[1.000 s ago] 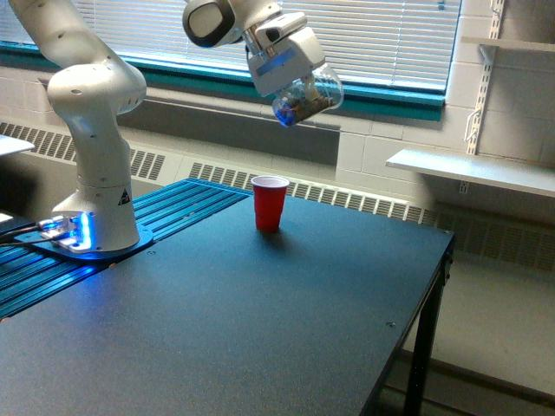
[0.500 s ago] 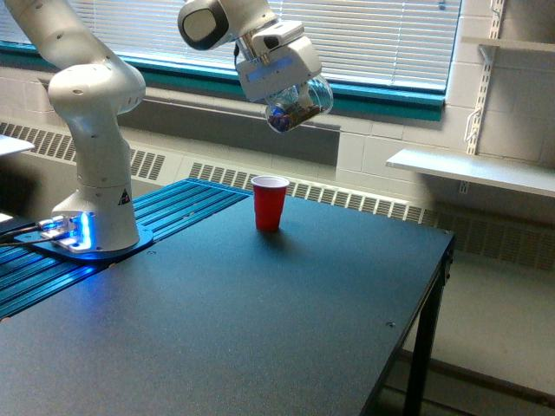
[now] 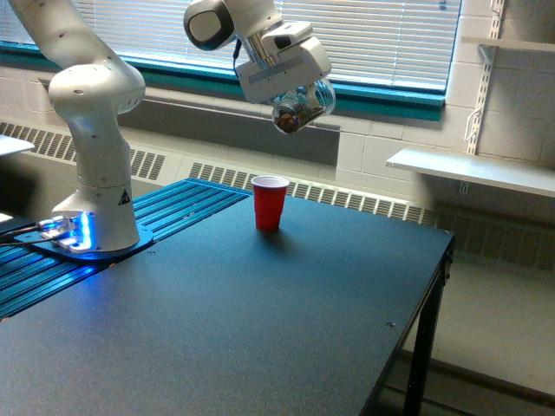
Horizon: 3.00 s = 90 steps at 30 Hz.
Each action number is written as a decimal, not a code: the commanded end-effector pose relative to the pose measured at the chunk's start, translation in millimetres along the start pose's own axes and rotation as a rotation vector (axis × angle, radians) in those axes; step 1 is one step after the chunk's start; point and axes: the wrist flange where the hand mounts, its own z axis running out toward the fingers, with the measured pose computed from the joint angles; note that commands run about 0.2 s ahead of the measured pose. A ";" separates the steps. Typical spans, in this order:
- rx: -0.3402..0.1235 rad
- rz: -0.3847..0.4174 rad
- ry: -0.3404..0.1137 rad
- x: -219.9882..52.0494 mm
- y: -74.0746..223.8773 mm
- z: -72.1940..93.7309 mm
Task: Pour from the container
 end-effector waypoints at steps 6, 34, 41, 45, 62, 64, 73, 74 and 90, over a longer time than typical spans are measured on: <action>0.002 -0.088 -0.012 -13.4 -8.1 -2.5; -0.012 -0.081 -0.087 -45.2 -76.9 -5.7; -0.016 -0.094 -0.109 -46.1 -86.7 -3.1; -0.020 -0.107 -0.129 -47.5 -92.3 -0.5; -0.020 -0.144 -0.188 -53.0 -121.8 12.4; -0.019 -0.146 -0.197 -54.1 -124.6 14.0; -0.020 -0.152 -0.228 -59.0 -134.1 20.0; -0.021 -0.152 -0.233 -59.6 -134.7 20.7; -0.044 -0.151 -0.291 -69.3 -141.4 32.6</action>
